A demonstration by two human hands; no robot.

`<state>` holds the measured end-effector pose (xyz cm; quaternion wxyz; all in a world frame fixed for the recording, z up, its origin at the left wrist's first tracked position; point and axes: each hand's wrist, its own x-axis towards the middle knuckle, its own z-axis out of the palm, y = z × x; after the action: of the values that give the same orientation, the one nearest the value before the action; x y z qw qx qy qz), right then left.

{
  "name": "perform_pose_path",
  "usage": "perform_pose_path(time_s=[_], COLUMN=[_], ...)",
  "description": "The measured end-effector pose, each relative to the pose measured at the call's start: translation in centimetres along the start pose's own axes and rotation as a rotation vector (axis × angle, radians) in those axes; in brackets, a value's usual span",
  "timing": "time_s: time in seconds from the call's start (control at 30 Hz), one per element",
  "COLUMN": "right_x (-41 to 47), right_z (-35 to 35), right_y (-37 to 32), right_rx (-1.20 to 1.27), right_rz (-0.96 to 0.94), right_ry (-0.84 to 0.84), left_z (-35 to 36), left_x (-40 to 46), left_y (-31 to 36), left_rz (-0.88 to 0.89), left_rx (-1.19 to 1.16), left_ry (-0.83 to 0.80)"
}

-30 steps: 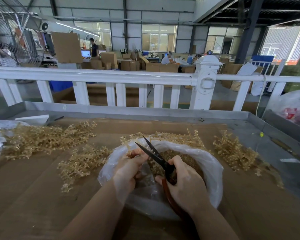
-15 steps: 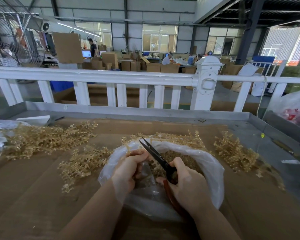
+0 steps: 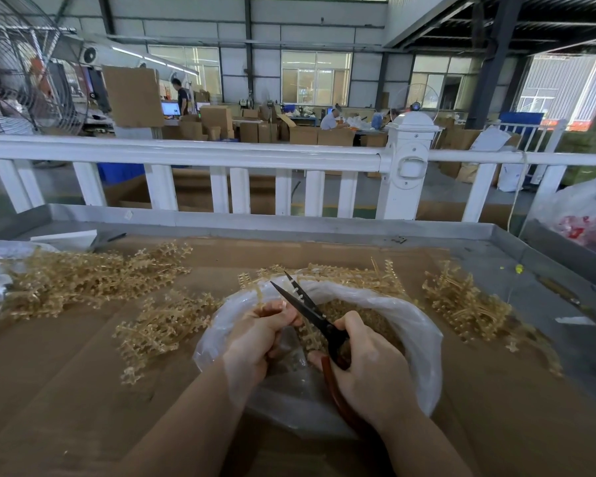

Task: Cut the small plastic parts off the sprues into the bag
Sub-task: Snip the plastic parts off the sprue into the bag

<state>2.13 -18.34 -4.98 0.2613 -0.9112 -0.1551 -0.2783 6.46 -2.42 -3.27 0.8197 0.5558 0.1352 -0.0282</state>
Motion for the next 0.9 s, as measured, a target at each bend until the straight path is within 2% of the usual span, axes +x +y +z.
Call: perform_pose_path(time_s=[0.33, 0.5, 0.63, 0.9], right_x=[0.5, 0.6, 0.4, 0.4], right_z=[-0.1, -0.2, 0.0, -0.1], right_y=[0.2, 0.2, 0.2, 0.0], right_rx=[0.054, 0.048, 0.000, 0.014], right_rz=[-0.006, -0.010, -0.009, 0.000], right_ry=[-0.079, -0.093, -0.039, -0.103], left_z=[-0.2, -0.1, 0.1, 0.1], left_x=[0.0, 0.1, 0.2, 0.8], left_y=[0.1, -0.1, -0.4, -0.9], left_rz=[-0.016, -0.007, 0.003, 0.033], left_rx=[0.060, 0.071, 0.031, 0.106], left_ry=[-0.046, -0.019, -0.003, 0.094])
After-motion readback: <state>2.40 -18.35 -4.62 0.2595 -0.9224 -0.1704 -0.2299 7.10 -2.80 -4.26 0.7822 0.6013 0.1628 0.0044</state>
